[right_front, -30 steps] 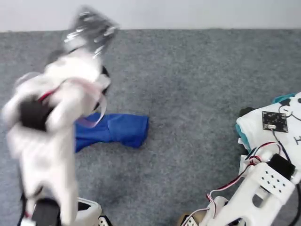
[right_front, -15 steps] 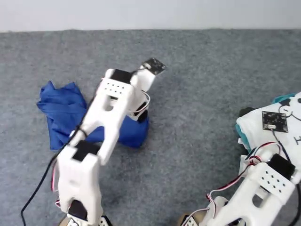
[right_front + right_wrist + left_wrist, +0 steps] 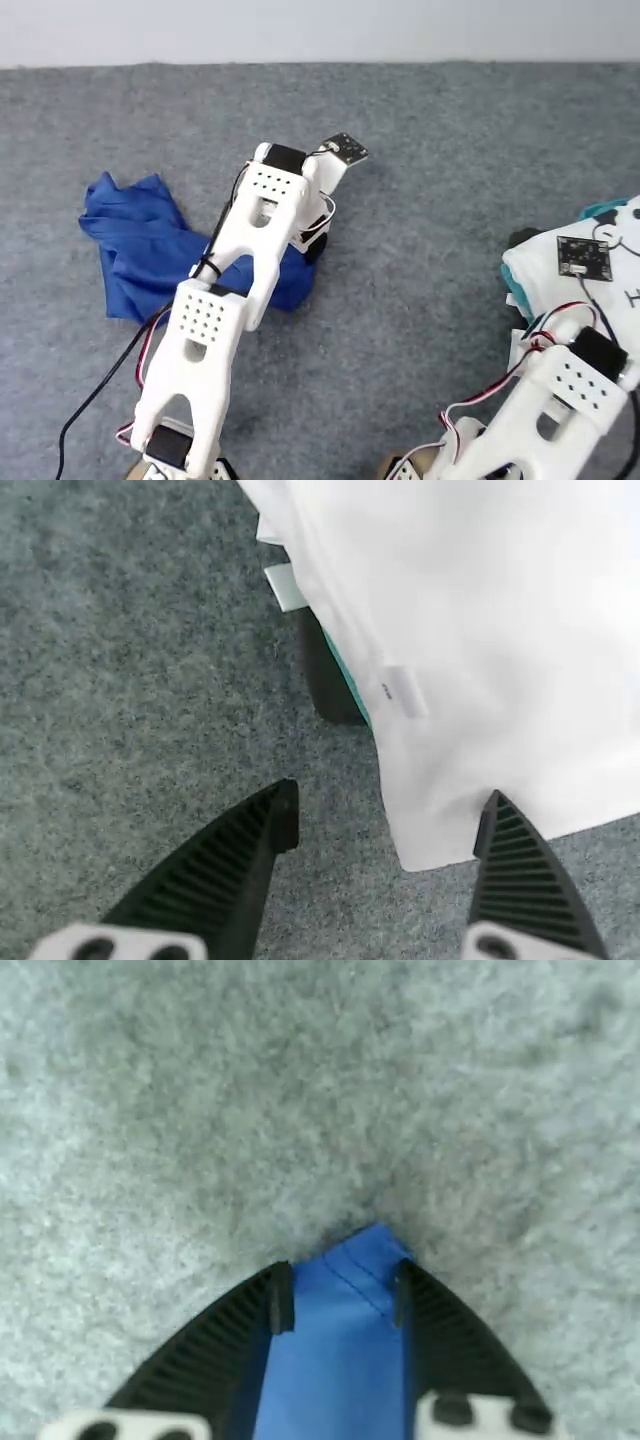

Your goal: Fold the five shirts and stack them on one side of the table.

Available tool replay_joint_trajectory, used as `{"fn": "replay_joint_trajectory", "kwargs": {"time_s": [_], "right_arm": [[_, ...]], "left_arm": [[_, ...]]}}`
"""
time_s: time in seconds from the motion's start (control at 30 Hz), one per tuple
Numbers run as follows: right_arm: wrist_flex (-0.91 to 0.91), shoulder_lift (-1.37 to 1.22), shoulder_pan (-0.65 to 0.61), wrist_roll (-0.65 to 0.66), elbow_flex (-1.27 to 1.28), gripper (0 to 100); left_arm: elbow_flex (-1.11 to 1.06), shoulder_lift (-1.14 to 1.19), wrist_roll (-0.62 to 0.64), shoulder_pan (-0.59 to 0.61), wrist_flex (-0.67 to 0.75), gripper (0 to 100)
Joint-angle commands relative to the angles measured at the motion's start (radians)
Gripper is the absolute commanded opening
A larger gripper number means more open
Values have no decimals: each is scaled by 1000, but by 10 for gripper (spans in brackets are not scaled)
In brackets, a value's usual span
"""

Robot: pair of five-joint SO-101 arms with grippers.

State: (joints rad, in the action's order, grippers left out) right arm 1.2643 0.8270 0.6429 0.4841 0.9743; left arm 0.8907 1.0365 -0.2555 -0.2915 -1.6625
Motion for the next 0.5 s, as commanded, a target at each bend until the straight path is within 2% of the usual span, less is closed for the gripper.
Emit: {"fn": "replay_joint_trajectory", "kwargs": {"time_s": [0.0,0.07,0.2,0.47], "right_arm": [[-13,13,-12,8,2,288],[-15,13,-12,8,2,288],[-18,13,-12,6,2,288],[-19,13,-12,6,3,288]], "left_arm": [[108,60,-11,-17,-58,173],[151,83,-32,-18,-95,152],[176,78,-37,-12,-92,6],[174,-94,-35,8,-92,12]]}}
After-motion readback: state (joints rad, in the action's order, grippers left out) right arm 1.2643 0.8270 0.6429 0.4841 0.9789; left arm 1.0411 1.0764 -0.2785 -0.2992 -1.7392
